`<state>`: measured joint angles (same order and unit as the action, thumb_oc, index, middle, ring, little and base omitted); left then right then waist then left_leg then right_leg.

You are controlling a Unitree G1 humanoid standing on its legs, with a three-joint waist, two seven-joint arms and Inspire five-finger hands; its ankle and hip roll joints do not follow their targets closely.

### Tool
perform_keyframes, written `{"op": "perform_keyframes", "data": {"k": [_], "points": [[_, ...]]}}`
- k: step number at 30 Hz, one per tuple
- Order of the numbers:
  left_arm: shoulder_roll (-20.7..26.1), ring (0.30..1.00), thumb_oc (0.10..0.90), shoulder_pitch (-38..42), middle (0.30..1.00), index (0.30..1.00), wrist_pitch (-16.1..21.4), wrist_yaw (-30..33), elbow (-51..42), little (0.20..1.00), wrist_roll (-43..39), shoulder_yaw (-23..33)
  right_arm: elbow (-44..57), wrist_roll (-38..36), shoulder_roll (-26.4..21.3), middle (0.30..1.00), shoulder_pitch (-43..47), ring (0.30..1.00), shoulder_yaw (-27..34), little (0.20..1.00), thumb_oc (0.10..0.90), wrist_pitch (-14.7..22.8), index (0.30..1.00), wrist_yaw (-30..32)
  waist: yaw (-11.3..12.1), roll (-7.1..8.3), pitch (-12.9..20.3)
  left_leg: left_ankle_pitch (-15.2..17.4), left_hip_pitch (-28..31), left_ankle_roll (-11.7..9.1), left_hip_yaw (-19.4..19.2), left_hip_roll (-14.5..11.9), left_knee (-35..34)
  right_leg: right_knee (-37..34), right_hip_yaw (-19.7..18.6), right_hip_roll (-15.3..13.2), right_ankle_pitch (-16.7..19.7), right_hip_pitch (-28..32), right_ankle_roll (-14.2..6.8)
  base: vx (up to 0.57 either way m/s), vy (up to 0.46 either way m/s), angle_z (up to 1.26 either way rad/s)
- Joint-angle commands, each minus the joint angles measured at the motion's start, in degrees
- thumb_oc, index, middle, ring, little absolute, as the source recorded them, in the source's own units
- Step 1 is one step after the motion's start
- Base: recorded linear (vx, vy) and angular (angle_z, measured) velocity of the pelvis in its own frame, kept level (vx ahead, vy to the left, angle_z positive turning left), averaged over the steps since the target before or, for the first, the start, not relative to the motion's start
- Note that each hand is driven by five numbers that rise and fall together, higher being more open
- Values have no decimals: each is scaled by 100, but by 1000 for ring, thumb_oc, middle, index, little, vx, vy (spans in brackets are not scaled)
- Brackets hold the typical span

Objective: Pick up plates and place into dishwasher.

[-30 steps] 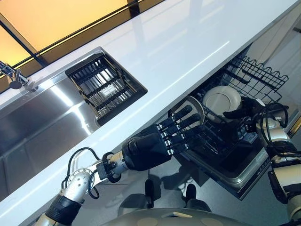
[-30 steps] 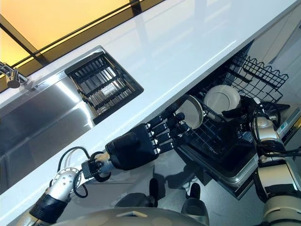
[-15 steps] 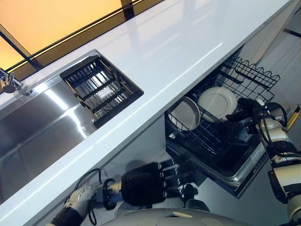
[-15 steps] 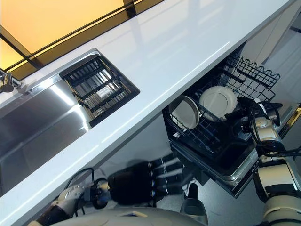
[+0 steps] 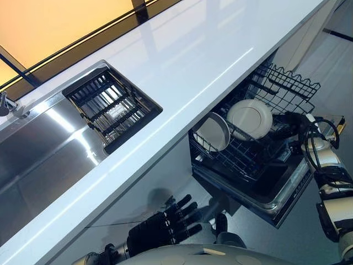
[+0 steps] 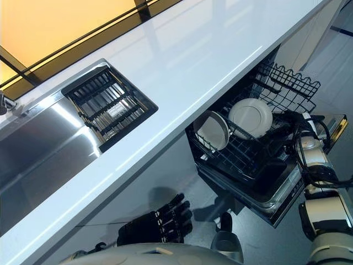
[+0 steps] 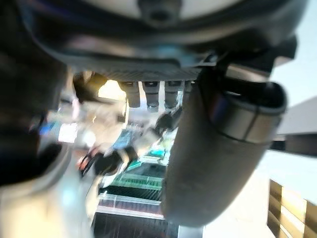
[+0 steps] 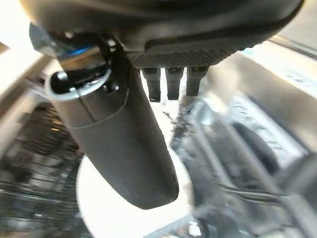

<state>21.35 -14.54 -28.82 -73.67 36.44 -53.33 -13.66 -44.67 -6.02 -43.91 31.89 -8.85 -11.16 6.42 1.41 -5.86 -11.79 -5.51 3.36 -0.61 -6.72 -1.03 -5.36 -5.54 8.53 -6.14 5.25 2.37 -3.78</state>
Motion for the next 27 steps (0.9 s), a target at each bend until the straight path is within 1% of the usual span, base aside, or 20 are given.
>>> {"op": "perform_keyframes", "data": {"k": [1, 3, 4, 5, 7, 8, 9, 10, 11, 13, 15, 16, 17, 19, 21, 22, 24, 25, 26, 27], "points": [[81, 900, 800, -18, 900, 900, 614, 137, 293, 900, 754, 243, 538, -194, -552, 900, 458, 900, 370, 900, 800, 719, 900, 739, 155, 305, 180, 578, 170, -141, 15, 40, 36, 54, 226, 37, -188, 193, -172, -6, -14, 5], [48, 900, 800, -31, 900, 900, 924, 429, 425, 900, 983, 351, 668, -183, -587, 900, 370, 900, 489, 900, 800, 737, 900, 945, 171, 314, 176, 577, 160, -125, 39, 49, 36, 54, 233, 41, -191, 192, -168, -8, -12, 5], [43, 900, 800, -44, 900, 900, 1093, 662, 514, 900, 1089, 415, 729, -140, -603, 900, 311, 900, 594, 900, 800, 770, 900, 1176, 182, 319, 179, 578, 154, -119, 64, 57, 36, 54, 234, 48, -199, 194, -168, 0, 0, 0], [59, 900, 800, -49, 900, 900, 1352, 938, 615, 900, 1317, 517, 760, -32, -642, 900, 249, 900, 715, 900, 800, 811, 900, 1390, 193, 327, 189, 583, 150, -114, 76, 63, 36, 54, 235, 56, -209, 193, -171, 0, 0, 0], [93, 900, 800, -39, 900, 900, 1626, 1318, 701, 900, 1523, 581, 830, 33, -713, 900, 184, 900, 836, 900, 800, 840, 900, 1685, 203, 335, 199, 577, 140, -115, 98, 73, 36, 54, 239, 65, -212, 196, -180, -2, -1, 2], [131, 900, 800, -34, 900, 900, 1929, 1666, 731, 900, 1719, 569, 860, 81, -756, 900, 186, 900, 900, 900, 800, 851, 900, 1804, 204, 336, 207, 575, 140, -116, 110, 77, 36, 54, 236, 72, -214, 195, -179, -3, 2, 4], [164, 900, 800, -11, 900, 900, 2101, 1882, 803, 900, 1817, 566, 906, 124, -812, 900, 189, 900, 950, 900, 800, 863, 900, 1938, 206, 336, 213, 570, 136, -115, 123, 82, 36, 54, 233, 79, -215, 194, -179, -7, 5, 4], [196, 900, 800, 15, 900, 900, 2356, 2178, 872, 900, 1864, 562, 977, 187, -851, 900, 191, 900, 984, 900, 800, 869, 900, 2089, 207, 338, 216, 566, 129, -115, 135, 88, 36, 54, 230, 86, -218, 189, -182, 0, 0, 0], [218, 900, 800, 43, 900, 900, 2509, 2367, 904, 900, 2027, 555, 1043, 238, -886, 900, 172, 900, 1009, 900, 800, 883, 900, 2205, 210, 344, 221, 564, 120, -114, 145, 92, 36, 54, 232, 91, -225, 183, -184, 0, 0, 0], [244, 900, 800, 65, 900, 900, 2701, 2759, 953, 900, 2150, 545, 1131, 262, -985, 900, 156, 900, 1060, 900, 800, 912, 900, 2349, 218, 346, 215, 559, 99, -112, 163, 103, 46, 54, 225, 105, -235, 177, -177, 0, 0, 0], [263, 900, 800, 63, 900, 900, 2747, 2992, 981, 900, 2209, 520, 1161, 350, -1065, 900, 143, 900, 1088, 900, 800, 906, 900, 2396, 226, 348, 218, 555, 80, -115, 174, 105, 55, 54, 225, 107, -240, 172, -179, 0, 0, 0], [259, 900, 800, 66, 900, 900, 2833, 3171, 1025, 900, 2236, 508, 1154, 413, -1107, 900, 144, 900, 1080, 900, 800, 902, 900, 2413, 226, 351, 217, 556, 73, -116, 170, 105, 63, 54, 220, 114, -246, 170, -176, 0, 0, 0], [269, 900, 800, 89, 900, 900, 2889, 3366, 1095, 900, 2231, 486, 1187, 531, -1145, 900, 142, 900, 1037, 900, 800, 842, 900, 2479, 215, 358, 221, 543, 65, -121, 173, 102, 62, 54, 211, 123, -246, 163, -175, -23, 13, 4], [264, 900, 800, 158, 900, 900, 3022, 3854, 1143, 900, 2376, 472, 1187, 696, -1247, 900, 139, 900, 1013, 900, 800, 754, 900, 2371, 203, 381, 215, 540, 45, -129, 164, 93, 78, 64, 214, 131, -259, 152, -165, -30, 11, 3], [255, 900, 800, 202, 900, 900, 3071, 4052, 1157, 900, 2533, 464, 1186, 790, -1307, 900, 120, 900, 971, 900, 800, 662, 900, 2169, 196, 401, 209, 538, 31, -135, 162, 90, 87, 70, 214, 136, -265, 144, -161, 0, 0, 0], [248, 900, 800, 251, 900, 900, 3295, 4385, 1214, 900, 2975, 436, 1197, 851, -1368, 900, 58, 900, 935, 900, 800, 589, 900, 1950, 184, 423, 209, 539, 23, -134, 143, 82, 96, 72, 217, 139, -268, 138, -156, 0, 0, 0], [283, 900, 800, 426, 900, 900, 3491, 4847, 1449, 900, 3384, 299, 1160, 785, -1480, 900, 116, 900, 756, 900, 800, 541, 900, 1566, 141, 469, 183, 530, 9, -139, 111, 61, 122, 103, 201, 151, -277, 114, -143, -47, 3, -2], [273, 900, 800, 506, 900, 900, 3517, 4994, 1534, 900, 3567, 287, 1103, 777, -1500, 585, 143, 585, 697, 532, 432, 584, 585, 1441, 125, 483, 171, 534, 6, -140, 98, 55, 132, 115, 207, 148, -286, 106, -136, -41, -1, 0], [279, 900, 800, 595, 900, 900, 3530, 5161, 1588, 900, 3753, 236, 1071, 732, -1514, 476, 177, 476, 623, 406, 306, 620, 476, 1349, 102, 504, 159, 542, 11, -135, 79, 45, 143, 134, 202, 157, -298, 104, -131, 0, 0, 0], [286, 900, 800, 681, 900, 900, 3515, 5269, 1646, 900, 3817, 169, 1059, 691, -1526, 300, 208, 300, 553, 200, 100, 644, 300, 1254, 79, 525, 155, 548, 17, -135, 64, 39, 155, 154, 195, 167, -315, 109, -125, 0, 0, 0]]}}
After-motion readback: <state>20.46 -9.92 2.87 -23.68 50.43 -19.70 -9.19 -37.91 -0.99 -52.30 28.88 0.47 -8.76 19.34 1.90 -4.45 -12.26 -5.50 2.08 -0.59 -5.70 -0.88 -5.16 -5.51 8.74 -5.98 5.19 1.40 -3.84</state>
